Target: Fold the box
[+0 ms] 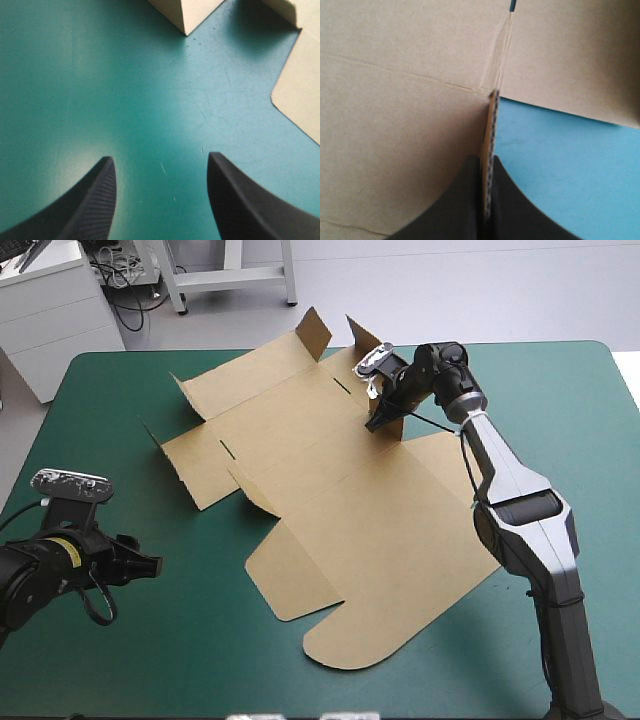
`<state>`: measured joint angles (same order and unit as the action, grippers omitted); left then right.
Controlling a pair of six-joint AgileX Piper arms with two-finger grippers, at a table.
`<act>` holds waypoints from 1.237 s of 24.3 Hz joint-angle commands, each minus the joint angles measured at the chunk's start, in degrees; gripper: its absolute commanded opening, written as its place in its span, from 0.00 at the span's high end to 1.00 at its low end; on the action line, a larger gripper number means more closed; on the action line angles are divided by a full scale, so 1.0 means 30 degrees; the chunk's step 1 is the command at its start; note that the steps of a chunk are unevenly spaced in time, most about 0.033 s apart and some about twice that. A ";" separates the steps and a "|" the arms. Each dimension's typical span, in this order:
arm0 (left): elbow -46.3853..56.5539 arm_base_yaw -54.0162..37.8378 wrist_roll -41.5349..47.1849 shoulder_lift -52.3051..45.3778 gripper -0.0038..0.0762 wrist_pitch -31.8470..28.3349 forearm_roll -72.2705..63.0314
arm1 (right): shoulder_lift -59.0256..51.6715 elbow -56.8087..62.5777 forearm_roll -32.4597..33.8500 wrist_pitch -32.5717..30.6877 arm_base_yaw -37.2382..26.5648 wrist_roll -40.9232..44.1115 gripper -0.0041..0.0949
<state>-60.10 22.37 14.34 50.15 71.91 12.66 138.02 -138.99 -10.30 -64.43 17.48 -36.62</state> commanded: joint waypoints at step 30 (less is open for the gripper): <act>-0.0612 0.0048 -0.1769 -0.0177 0.47 0.0792 0.0787 | -0.3123 -0.0034 -0.4173 -0.2384 0.2043 -1.2323 0.98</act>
<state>-60.10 22.37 9.68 50.15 71.91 13.92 132.93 -137.68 -19.45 -71.25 22.30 -71.69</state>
